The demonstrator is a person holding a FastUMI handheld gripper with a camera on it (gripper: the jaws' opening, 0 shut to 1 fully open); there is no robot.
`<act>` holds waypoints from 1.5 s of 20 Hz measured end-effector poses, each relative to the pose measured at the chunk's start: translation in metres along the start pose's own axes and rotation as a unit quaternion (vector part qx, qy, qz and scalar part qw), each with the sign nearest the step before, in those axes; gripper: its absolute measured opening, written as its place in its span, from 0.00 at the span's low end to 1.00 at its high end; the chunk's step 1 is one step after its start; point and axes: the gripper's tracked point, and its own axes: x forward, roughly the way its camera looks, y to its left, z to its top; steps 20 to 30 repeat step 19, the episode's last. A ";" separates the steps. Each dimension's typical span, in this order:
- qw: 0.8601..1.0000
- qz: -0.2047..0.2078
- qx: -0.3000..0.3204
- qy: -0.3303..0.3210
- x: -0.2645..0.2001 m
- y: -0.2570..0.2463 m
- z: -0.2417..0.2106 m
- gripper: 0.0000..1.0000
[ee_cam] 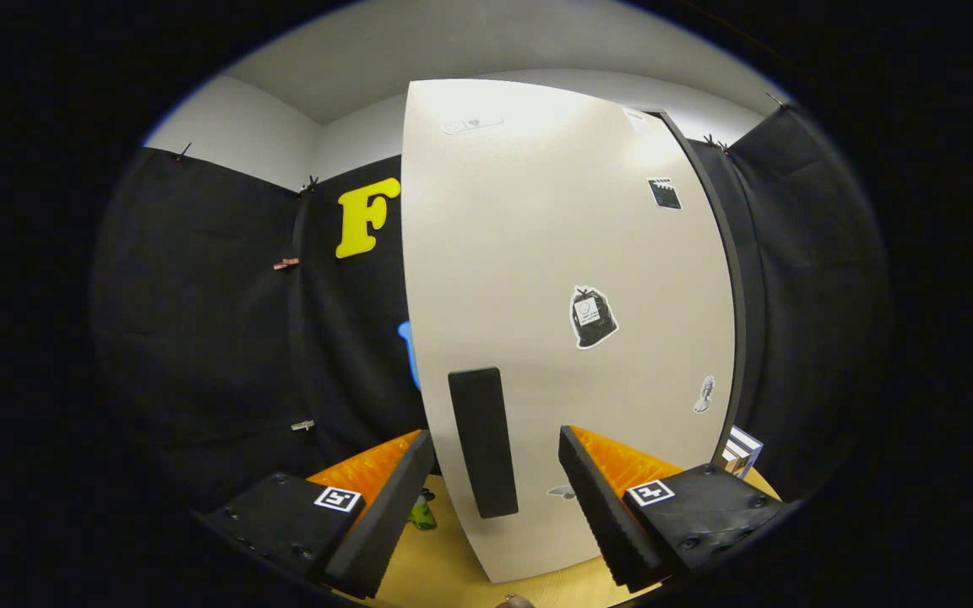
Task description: Open the shoe cabinet door, grab the shoes and put them into the shoe cabinet, then close the shoe cabinet door.
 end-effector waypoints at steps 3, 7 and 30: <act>1.000 -0.002 -0.007 -0.009 -0.001 0.004 0.005 0.98; 1.000 -0.008 -0.021 -0.009 -0.003 0.004 0.007 0.98; 0.999 -0.012 -0.033 -0.011 -0.015 0.007 0.009 0.98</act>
